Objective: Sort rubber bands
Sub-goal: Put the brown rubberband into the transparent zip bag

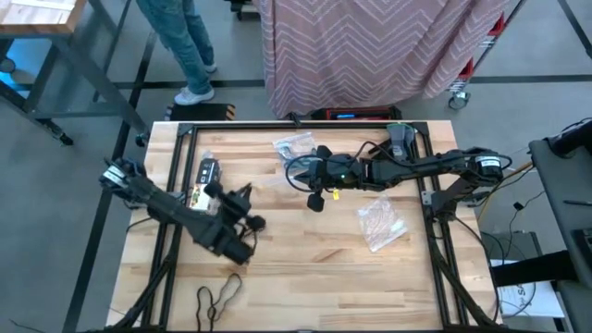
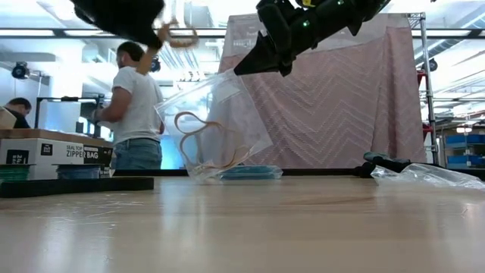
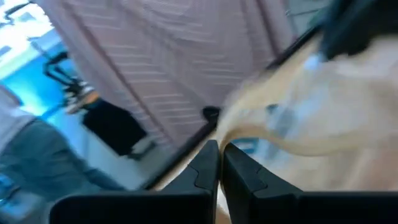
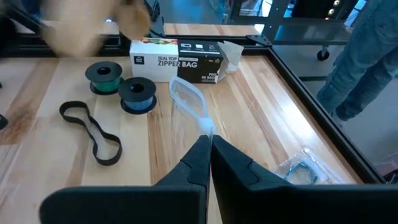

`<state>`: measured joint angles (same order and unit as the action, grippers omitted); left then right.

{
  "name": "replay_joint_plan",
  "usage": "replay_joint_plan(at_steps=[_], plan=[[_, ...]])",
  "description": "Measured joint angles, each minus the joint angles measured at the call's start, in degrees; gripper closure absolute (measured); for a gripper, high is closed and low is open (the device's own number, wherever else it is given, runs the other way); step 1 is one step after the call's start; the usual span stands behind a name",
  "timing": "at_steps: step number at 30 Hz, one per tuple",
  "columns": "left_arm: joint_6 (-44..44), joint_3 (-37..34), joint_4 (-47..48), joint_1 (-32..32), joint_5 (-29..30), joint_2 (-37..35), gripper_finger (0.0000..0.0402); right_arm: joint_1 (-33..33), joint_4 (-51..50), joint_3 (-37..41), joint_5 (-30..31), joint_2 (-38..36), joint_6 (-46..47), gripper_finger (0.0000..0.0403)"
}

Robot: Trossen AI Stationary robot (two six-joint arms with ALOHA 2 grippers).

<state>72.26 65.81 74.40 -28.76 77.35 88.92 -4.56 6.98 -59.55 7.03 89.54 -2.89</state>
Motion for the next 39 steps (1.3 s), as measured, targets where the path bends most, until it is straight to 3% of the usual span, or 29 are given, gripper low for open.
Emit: replay_joint_plan(at_steps=[11, 17, 25, 33, 39], plan=[[-12.37, -1.73, -6.96, 11.32, 1.87, 0.17, 0.0401, 0.00, 0.01, -0.02, 0.02, -0.07, -0.14, 0.0403], [-18.53, -2.60, -13.30, 11.68, 1.69, 0.20, 0.0401, 0.00, 0.01, -0.04, 0.58, -0.07, -0.14, 0.0403], [-19.50, -3.01, -14.33, 11.48, 0.90, 0.20, 0.0402, 0.00, 0.18, -0.04, 0.61, -0.07, 0.64, 0.0403], [-21.83, -3.39, -14.90, 9.68, -5.02, 0.24, 0.0402, -0.56, -0.28, -0.04, 2.02, -0.07, 3.72, 0.0403], [-22.53, -3.75, -15.09, 9.22, -6.23, 0.24, 0.0402, -0.68, -0.28, -0.04, 2.07, -0.09, 3.80, 0.0403]])
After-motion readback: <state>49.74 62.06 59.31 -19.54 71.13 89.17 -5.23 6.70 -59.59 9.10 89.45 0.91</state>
